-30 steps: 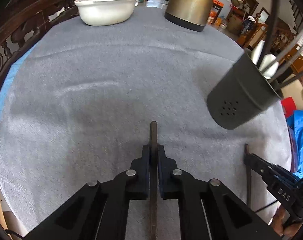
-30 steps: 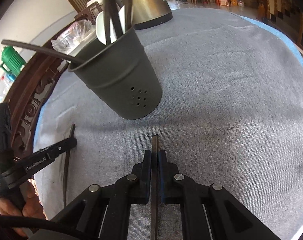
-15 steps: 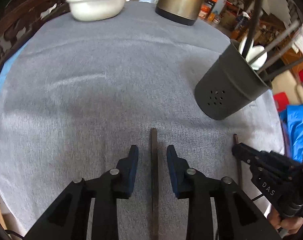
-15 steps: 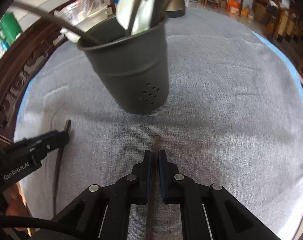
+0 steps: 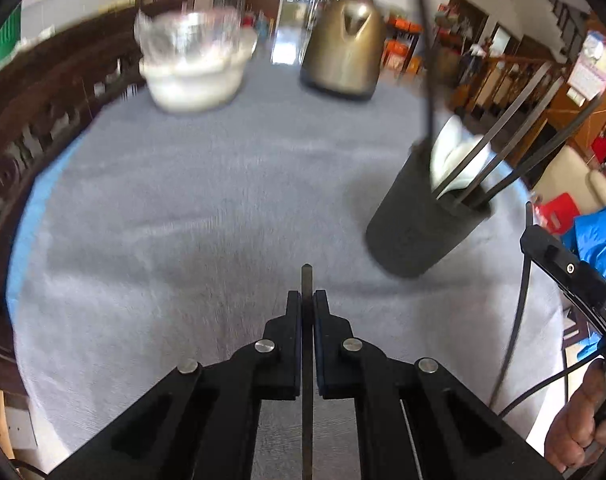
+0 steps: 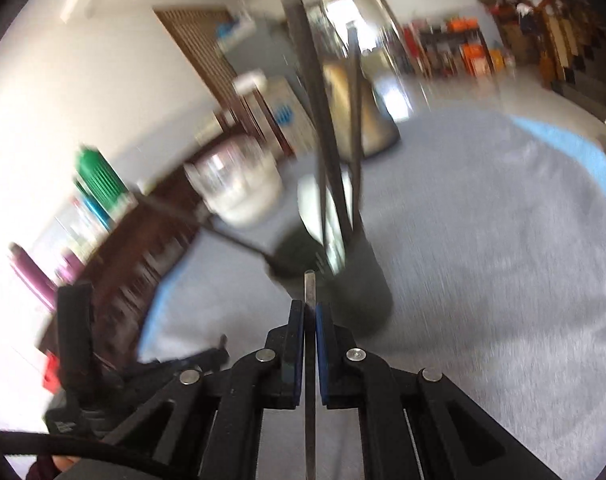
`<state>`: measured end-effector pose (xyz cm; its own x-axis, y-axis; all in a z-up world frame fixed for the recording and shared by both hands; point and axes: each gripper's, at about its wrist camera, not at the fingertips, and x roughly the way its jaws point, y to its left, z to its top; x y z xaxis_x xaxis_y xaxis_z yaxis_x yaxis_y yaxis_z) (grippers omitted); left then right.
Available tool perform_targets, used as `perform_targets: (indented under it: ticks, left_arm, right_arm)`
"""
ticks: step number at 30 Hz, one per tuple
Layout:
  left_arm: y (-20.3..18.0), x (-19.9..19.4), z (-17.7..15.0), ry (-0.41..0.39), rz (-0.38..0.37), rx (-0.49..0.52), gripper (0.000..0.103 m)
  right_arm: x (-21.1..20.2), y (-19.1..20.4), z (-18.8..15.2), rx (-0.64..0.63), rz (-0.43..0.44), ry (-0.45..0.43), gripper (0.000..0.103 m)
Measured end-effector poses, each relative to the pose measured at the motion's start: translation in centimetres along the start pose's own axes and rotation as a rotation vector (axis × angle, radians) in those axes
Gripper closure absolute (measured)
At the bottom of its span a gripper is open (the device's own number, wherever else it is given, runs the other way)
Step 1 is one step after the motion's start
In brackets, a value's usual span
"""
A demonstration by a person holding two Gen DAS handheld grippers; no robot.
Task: Organize utensils
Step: 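Raise both held dark chopsticks up over the gray cup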
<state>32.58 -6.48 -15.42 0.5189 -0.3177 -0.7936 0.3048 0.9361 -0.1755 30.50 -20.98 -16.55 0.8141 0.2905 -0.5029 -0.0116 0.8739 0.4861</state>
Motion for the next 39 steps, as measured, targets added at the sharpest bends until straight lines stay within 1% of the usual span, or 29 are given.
perform_targets:
  ticks: [2,5,6,9,13,15,18,23,28,33,39]
  left_arm:
    - [-0.5,-1.8,0.7,-0.055,-0.013,0.006,0.097]
    - [-1.2,-5.0,1.6,-0.15,-0.037,0.018,0.097]
    - [-1.2,-5.4,1.8,-0.174,-0.044,0.023,0.097]
    - [-1.8,-7.6,2.2,-0.242,-0.059,0.035,0.097]
    - [-2.6,-10.1,2.7,-0.31,-0.065,0.044,0.097]
    - [-2.9,-10.2,2.9,-0.341,-0.056,0.054,0.097]
    - [-4.0,-11.2,3.2,-0.365,-0.028,0.08,0.097]
    - [-5.0,-11.3,4.2,-0.369,0.003,0.106,0.097]
    - [-5.8,-12.0,4.9,-0.389,0.032,0.119,0.097]
    - [-6.4,-12.6,5.5,-0.41,0.046,0.144,0.097]
    - [-7.0,-13.0,6.1,-0.423,0.047,0.155,0.097]
  right_arm:
    - [-1.6,0.7,0.5,-0.012,0.02,-0.081,0.097]
    - [-3.4,2.1,1.2,-0.031,0.034,-0.168,0.097]
    - [-4.0,2.3,1.5,-0.038,0.037,-0.195,0.097]
    - [-5.9,3.4,1.9,-0.079,0.02,-0.271,0.097]
    - [-7.1,4.4,2.6,-0.102,0.017,-0.319,0.097]
    - [-7.2,4.8,2.9,-0.104,0.019,-0.327,0.097]
    - [-7.5,5.1,2.9,-0.11,0.017,-0.334,0.097]
    - [-7.4,5.2,3.2,-0.118,0.01,-0.332,0.097]
    - [-8.0,5.5,4.1,-0.141,0.005,-0.361,0.097]
    - [-8.6,6.0,5.2,-0.162,0.002,-0.397,0.097]
    - [-9.4,6.4,6.4,-0.183,0.0,-0.444,0.097]
